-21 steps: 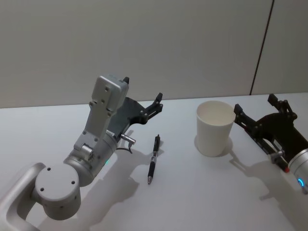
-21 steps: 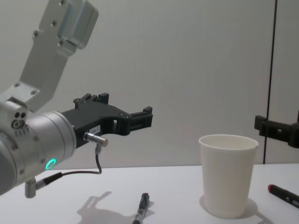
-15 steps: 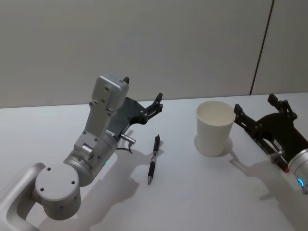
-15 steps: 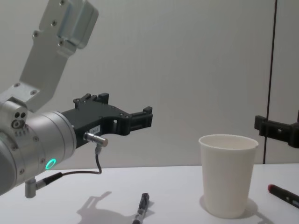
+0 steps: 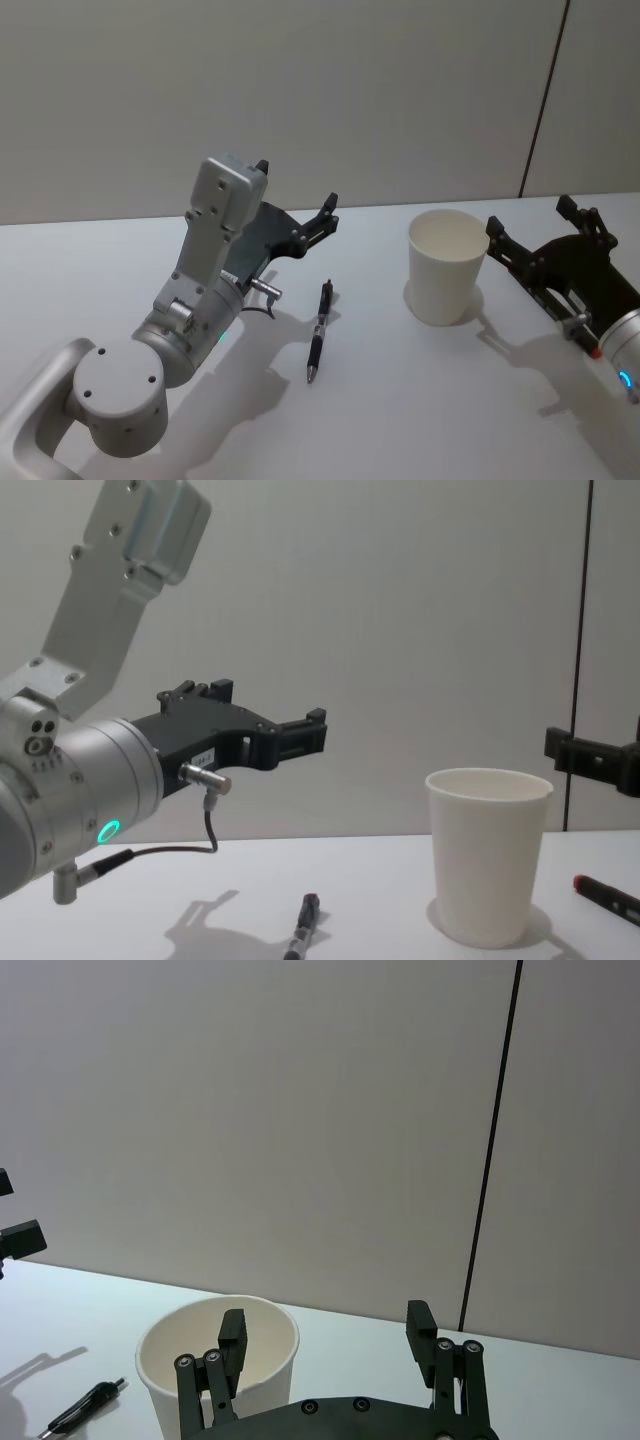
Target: Place the pen into the pen holder.
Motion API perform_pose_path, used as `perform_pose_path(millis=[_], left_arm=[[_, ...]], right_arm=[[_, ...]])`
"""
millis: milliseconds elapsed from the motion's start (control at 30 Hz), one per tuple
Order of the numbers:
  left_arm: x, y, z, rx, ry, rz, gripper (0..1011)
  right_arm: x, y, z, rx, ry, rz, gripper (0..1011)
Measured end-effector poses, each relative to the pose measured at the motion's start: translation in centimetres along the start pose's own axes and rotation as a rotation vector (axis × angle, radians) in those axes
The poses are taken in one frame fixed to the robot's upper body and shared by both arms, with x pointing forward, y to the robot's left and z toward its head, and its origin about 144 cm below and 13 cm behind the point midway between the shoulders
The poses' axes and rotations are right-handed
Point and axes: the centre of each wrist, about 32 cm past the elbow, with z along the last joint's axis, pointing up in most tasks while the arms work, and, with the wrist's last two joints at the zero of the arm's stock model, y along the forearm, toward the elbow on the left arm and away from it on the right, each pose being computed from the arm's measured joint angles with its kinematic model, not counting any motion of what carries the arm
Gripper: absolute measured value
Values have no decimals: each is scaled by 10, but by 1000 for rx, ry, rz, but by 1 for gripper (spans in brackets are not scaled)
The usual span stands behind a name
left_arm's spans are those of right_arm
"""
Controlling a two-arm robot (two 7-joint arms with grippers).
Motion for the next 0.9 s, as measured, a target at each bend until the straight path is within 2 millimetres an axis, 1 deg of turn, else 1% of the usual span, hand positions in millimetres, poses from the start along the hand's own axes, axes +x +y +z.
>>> perform_pose_path(millis=[900], left_arm=[[0,0,0,0,0,0,1001]], right_arm=[[0,0,0,0,0,0,1002]])
